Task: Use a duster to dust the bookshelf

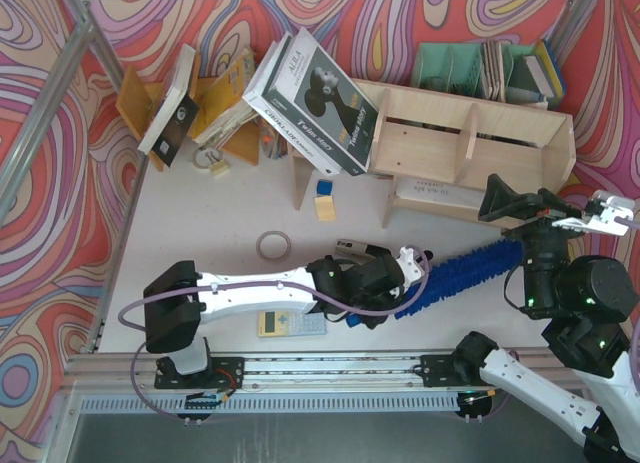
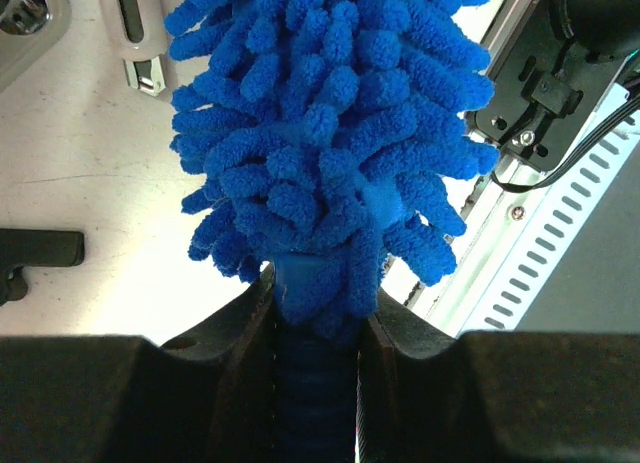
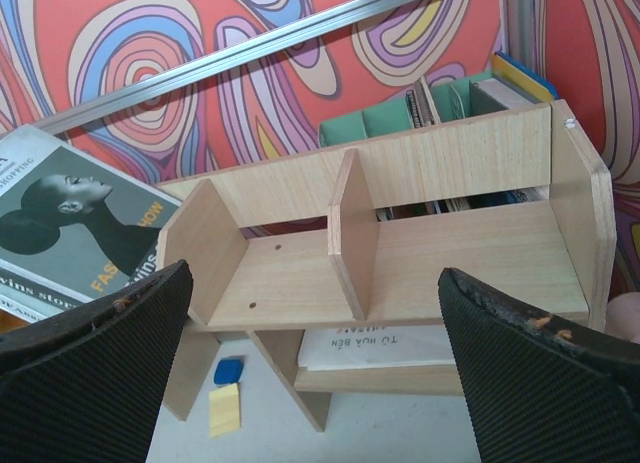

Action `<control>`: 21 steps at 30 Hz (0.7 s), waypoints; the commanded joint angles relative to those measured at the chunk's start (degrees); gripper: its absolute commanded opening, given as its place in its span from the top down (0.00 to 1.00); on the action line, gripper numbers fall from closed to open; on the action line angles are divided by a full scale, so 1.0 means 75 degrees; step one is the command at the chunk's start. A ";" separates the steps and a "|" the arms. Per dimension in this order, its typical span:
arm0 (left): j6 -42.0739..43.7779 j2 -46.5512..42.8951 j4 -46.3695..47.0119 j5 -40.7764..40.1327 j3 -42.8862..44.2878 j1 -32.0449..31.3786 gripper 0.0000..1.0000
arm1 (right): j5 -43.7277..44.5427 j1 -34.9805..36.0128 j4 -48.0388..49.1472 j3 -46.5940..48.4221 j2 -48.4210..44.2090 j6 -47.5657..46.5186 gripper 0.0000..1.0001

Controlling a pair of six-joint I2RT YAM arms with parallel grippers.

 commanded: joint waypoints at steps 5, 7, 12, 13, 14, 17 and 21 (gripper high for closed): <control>-0.0498 -0.0438 -0.0569 -0.0291 -0.0037 -0.0061 1.00 | 0.0191 0.0010 0.0099 -0.0249 0.0083 -0.0121 0.01; -0.0595 -0.0931 -0.0800 -0.0379 -0.0127 -0.0180 1.00 | 0.0227 0.0010 0.0172 -0.0307 0.0129 -0.0188 0.01; -0.1016 -0.2177 -0.1598 -0.0507 -0.0487 -0.0246 1.00 | 0.0224 0.0010 0.0306 -0.0419 0.0234 -0.0227 0.01; -0.1120 -0.2412 -0.1795 -0.0590 -0.0588 -0.0263 1.00 | 0.0214 0.0017 0.0343 -0.0443 0.0249 -0.0241 0.01; -0.1236 -0.2680 -0.2030 -0.0675 -0.0676 -0.0283 1.00 | 0.0212 0.0014 0.0374 -0.0460 0.0271 -0.0248 0.01; -0.1680 -0.3523 -0.2817 -0.1125 -0.0817 -0.0313 1.00 | 0.0221 0.0010 0.0419 -0.0462 0.0337 -0.0251 0.02; -0.2363 -0.4371 -0.4019 -0.1412 -0.0796 -0.0313 1.00 | 0.0218 0.0010 0.0480 -0.0503 0.0425 -0.0231 0.01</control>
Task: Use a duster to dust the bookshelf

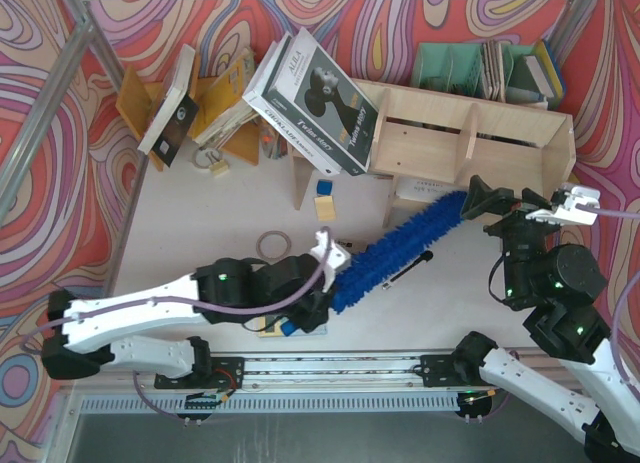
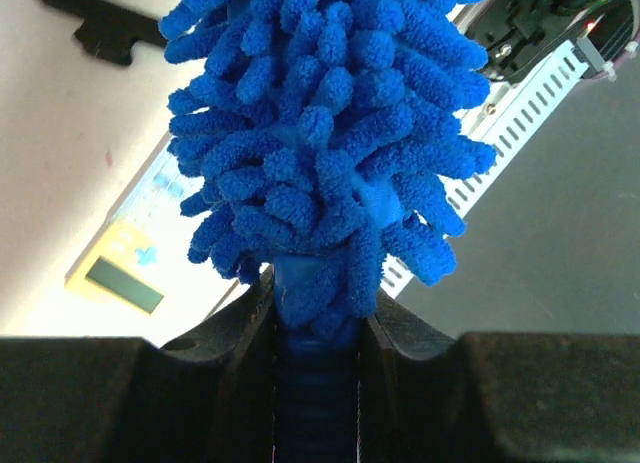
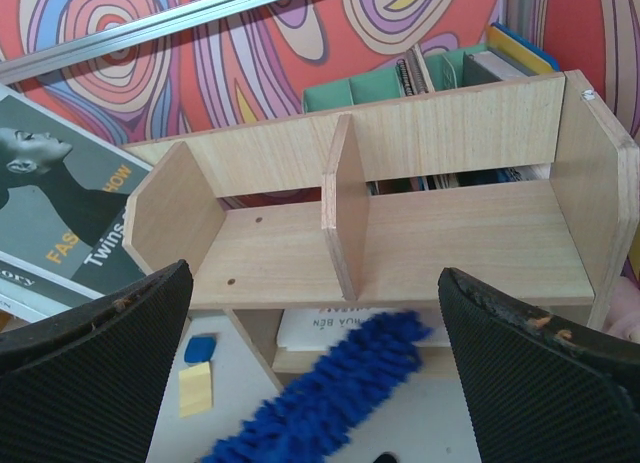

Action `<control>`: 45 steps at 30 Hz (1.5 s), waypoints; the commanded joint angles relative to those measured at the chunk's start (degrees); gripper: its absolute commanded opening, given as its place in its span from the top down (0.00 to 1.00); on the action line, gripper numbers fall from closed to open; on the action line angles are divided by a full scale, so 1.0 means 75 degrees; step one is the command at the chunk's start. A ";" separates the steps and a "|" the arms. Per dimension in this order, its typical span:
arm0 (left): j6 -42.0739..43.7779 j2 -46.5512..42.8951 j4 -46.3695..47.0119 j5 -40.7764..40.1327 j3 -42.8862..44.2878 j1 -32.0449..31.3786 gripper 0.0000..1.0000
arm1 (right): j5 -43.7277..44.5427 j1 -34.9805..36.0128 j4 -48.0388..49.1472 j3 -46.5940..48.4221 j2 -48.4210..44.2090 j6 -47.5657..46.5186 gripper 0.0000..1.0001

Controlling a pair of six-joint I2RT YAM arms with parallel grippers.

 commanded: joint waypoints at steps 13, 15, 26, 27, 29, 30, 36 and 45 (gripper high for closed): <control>-0.2068 -0.2711 -0.3464 -0.0574 -0.0268 -0.0093 1.00 | 0.0180 0.0010 0.0308 -0.0089 0.0249 0.0077 0.01; -0.2241 -0.3029 -0.3830 -0.0759 -0.0191 -0.0091 1.00 | 0.0201 0.0010 0.0306 -0.0101 0.0307 0.0096 0.01; -0.2606 -0.3820 -0.4303 -0.2053 -0.0336 -0.0097 1.00 | 0.0191 0.0010 0.0320 -0.0157 0.0513 0.0293 0.01; -0.2545 -0.3744 -0.4119 -0.2232 -0.0383 -0.0096 1.00 | 0.0191 0.0010 0.0318 -0.0168 0.0511 0.0313 0.01; -0.2374 -0.3595 -0.3684 -0.2525 -0.0485 -0.0088 1.00 | 0.0180 0.0010 0.0329 -0.0203 0.0506 0.0311 0.01; -0.2326 -0.3489 -0.3455 -0.2763 -0.0541 -0.0087 1.00 | 0.0186 0.0010 0.0330 -0.0217 0.0515 0.0308 0.01; -0.2233 -0.2998 -0.2215 -0.4280 -0.0965 -0.0090 1.00 | 0.0237 0.0010 0.0400 -0.0334 0.0429 0.0149 0.01; -0.2502 -0.2123 -0.1941 -0.5883 -0.0778 0.0203 1.00 | 0.0461 0.0010 0.1007 -0.0684 0.0352 -0.0643 0.01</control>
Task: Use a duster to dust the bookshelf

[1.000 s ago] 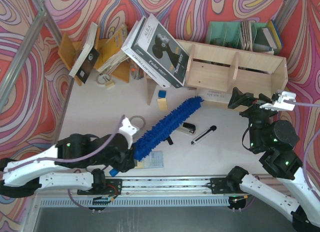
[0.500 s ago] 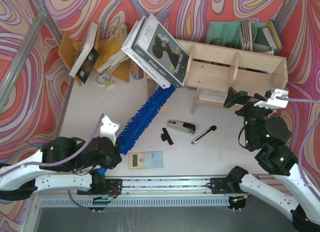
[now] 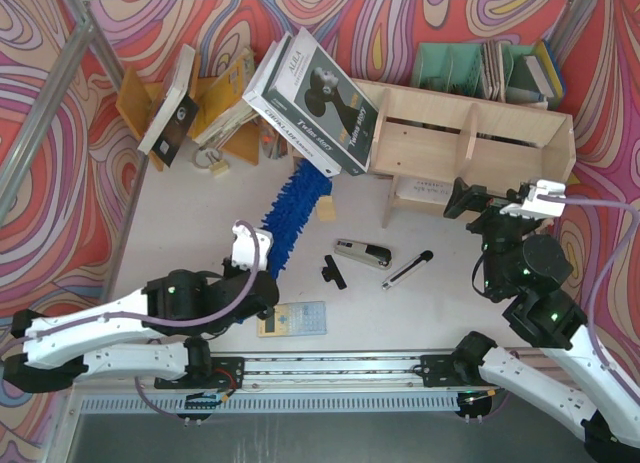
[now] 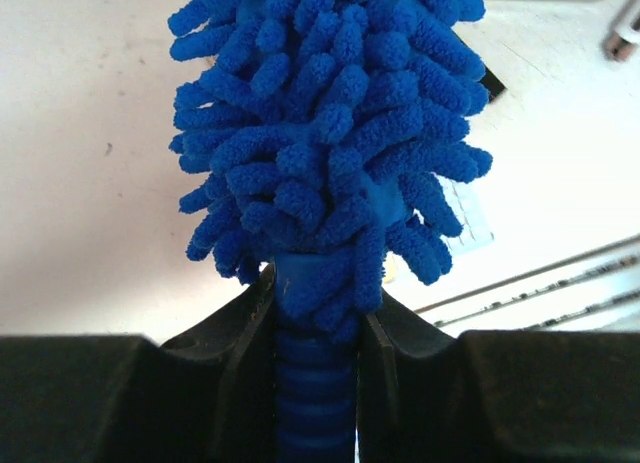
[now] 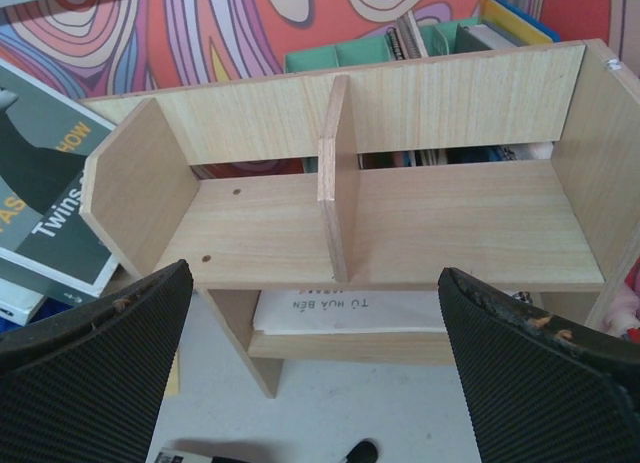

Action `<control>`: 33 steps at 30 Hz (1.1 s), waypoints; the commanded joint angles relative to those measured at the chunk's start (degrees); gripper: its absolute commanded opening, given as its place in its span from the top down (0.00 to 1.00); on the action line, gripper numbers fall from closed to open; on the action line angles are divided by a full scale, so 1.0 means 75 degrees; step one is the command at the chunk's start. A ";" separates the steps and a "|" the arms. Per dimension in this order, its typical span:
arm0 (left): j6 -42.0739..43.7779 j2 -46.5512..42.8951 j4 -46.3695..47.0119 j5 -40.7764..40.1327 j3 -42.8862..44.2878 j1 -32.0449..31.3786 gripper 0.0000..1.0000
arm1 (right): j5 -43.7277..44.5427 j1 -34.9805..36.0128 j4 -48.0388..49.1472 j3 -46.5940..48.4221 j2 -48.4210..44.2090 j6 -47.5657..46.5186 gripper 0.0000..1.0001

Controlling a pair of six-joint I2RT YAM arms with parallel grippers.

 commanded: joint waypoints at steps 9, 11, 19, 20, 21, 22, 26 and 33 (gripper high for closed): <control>-0.0049 0.0820 0.0777 -0.1237 0.0415 0.0908 1.00 | 0.0353 0.0010 0.0849 -0.0256 -0.0133 -0.0894 0.01; -0.0071 0.0878 0.0817 -0.1057 0.0356 0.1109 1.00 | 0.0390 0.0010 0.0973 -0.0403 -0.0295 -0.0954 0.01; 0.0326 0.1404 0.1531 -0.0360 0.0548 0.1352 1.00 | 0.0406 0.0010 0.1210 -0.0718 -0.0547 -0.1085 0.01; 0.0448 0.1470 0.1677 -0.0173 0.0652 0.1353 1.00 | 0.0406 0.0010 0.1221 -0.0744 -0.0541 -0.1074 0.01; 0.0568 0.1542 0.1862 0.0042 0.0725 0.1352 1.00 | 0.0396 0.0010 0.1238 -0.0771 -0.0541 -0.1071 0.01; 0.0675 0.1629 0.1997 0.0229 0.0778 0.1347 1.00 | 0.0375 0.0010 0.1259 -0.0805 -0.0541 -0.1069 0.01; 0.1041 0.1846 0.2681 0.0947 0.0779 0.1336 1.00 | 0.0361 0.0010 0.1376 -0.0968 -0.0612 -0.1084 0.01; 0.1334 0.1909 0.3635 0.1422 0.0583 0.0958 1.00 | 0.0327 0.0010 0.1582 -0.1164 -0.0774 -0.1201 0.01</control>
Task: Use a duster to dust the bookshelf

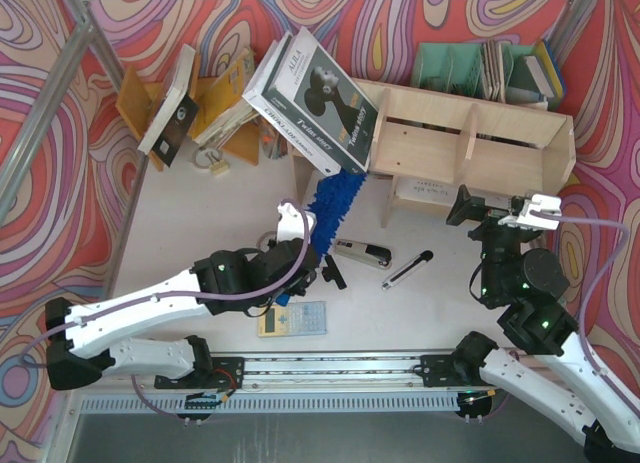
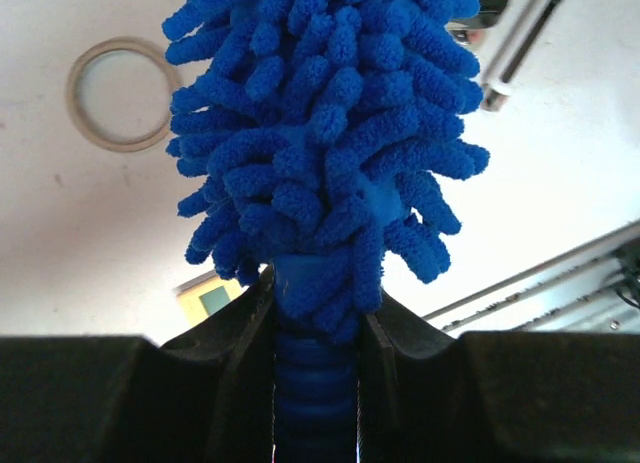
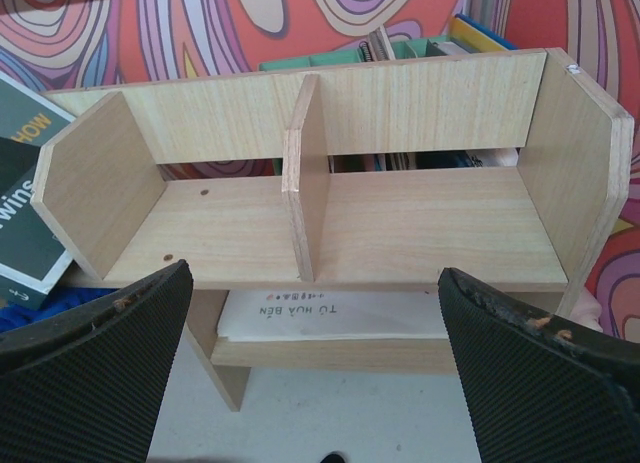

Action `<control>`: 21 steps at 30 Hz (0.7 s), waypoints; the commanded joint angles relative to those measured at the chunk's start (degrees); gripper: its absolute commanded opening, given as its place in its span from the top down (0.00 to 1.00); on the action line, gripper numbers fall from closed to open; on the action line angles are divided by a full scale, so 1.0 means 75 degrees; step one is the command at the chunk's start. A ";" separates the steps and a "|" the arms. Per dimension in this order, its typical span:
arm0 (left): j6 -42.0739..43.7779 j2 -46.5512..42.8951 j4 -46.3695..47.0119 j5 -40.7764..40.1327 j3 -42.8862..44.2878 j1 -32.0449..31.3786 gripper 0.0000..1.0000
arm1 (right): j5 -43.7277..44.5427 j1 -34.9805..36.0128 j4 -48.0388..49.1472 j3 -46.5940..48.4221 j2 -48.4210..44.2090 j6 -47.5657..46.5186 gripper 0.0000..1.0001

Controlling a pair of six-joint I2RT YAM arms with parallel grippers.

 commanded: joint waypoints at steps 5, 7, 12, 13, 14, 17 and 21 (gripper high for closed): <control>0.0406 0.0285 0.1843 0.0384 0.0074 -0.0414 1.00 | 0.0016 0.0010 0.0474 -0.0114 -0.0134 -0.0202 0.01; 0.0408 0.0484 0.1942 0.0405 0.0136 -0.0459 1.00 | 0.0004 0.0010 0.0465 -0.0122 -0.0137 -0.0194 0.01; 0.0344 0.0638 0.1883 0.0280 0.0167 -0.0508 1.00 | 0.0006 0.0010 0.0453 -0.0141 -0.0156 -0.0199 0.01; 0.0315 0.0577 0.1907 0.0230 0.0119 -0.0508 1.00 | 0.0004 0.0010 0.0457 -0.0143 -0.0155 -0.0192 0.01; 0.0279 0.0504 0.1932 0.0161 0.0024 -0.0508 1.00 | 0.0003 0.0010 0.0456 -0.0142 -0.0154 -0.0186 0.01; 0.0163 0.0250 0.1886 -0.0077 -0.0198 -0.0508 1.00 | -0.0007 0.0010 0.0448 -0.0145 -0.0132 -0.0160 0.01; -0.0075 -0.0171 0.1662 -0.0493 -0.0517 -0.0508 1.00 | -0.0020 0.0011 0.0421 -0.0133 -0.0107 -0.0140 0.01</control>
